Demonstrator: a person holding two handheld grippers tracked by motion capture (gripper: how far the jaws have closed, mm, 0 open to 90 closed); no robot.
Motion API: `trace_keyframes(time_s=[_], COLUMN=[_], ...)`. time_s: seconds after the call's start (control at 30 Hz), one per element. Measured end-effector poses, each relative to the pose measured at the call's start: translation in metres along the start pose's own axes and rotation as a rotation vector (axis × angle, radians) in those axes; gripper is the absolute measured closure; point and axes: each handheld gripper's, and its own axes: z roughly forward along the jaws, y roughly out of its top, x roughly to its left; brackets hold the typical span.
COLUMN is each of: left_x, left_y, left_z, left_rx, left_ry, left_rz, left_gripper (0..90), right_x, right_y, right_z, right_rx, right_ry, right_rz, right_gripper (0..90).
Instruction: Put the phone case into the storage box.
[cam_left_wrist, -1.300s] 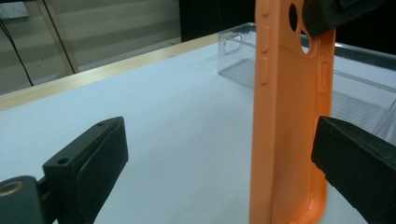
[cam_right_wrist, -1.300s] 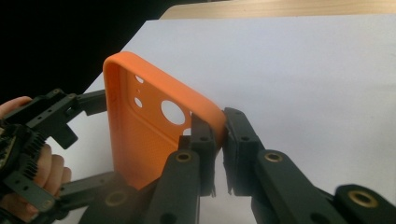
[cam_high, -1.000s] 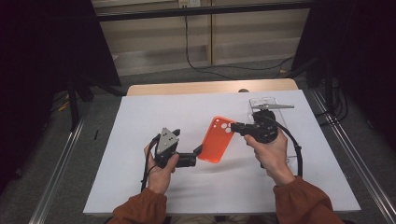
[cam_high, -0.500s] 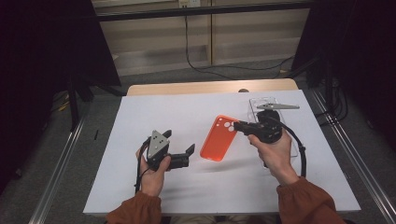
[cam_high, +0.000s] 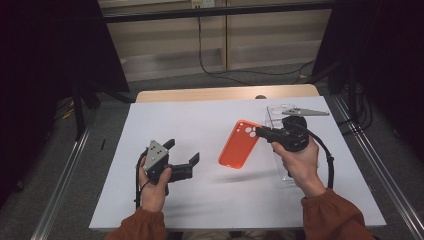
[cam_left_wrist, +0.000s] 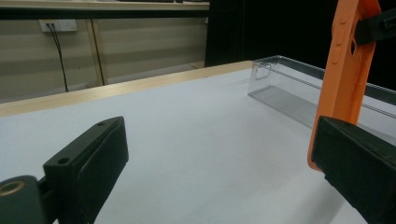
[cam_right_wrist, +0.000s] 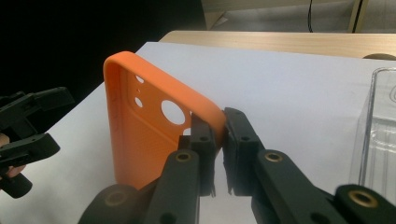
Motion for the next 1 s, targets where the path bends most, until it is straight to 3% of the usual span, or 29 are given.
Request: trace_keyframes(time_s=[0.13,0.47,0.53,0.77,0.87,1.0], left_x=[0.004,0.014,0.015,0.022,0.025,0.028], left_y=[-0.002,-0.011,-0.012,-0.019,-0.023,-0.028], left_z=[-0.008,-0.026,-0.029,-0.042,-0.047,-0.054], left_rx=[-0.017,-0.022,-0.019,-0.029,-0.012,-0.015], left_ry=[0.044,0.054,0.044,0.089,0.077,0.101], left_rz=[0.012,0.047,0.047,0.04,0.037,0.023], left_gripper=[3.8,3.9,3.9,3.8,3.8,3.8], right_x=[-0.001,-0.005,-0.007,-0.01,-0.012,-0.015], right_y=[0.002,0.005,0.006,0.011,0.014,0.017], right_z=[-0.002,-0.008,-0.009,-0.015,-0.018,-0.022], right_rx=[-0.01,-0.037,-0.037,-0.051,-0.058,-0.07], right_ry=[-0.003,-0.016,-0.022,-0.043,-0.056,-0.07], right_rz=[-0.005,-0.026,-0.03,-0.045,-0.061,-0.062], right_gripper=[82.7,82.7,82.6,82.7,82.6,82.7])
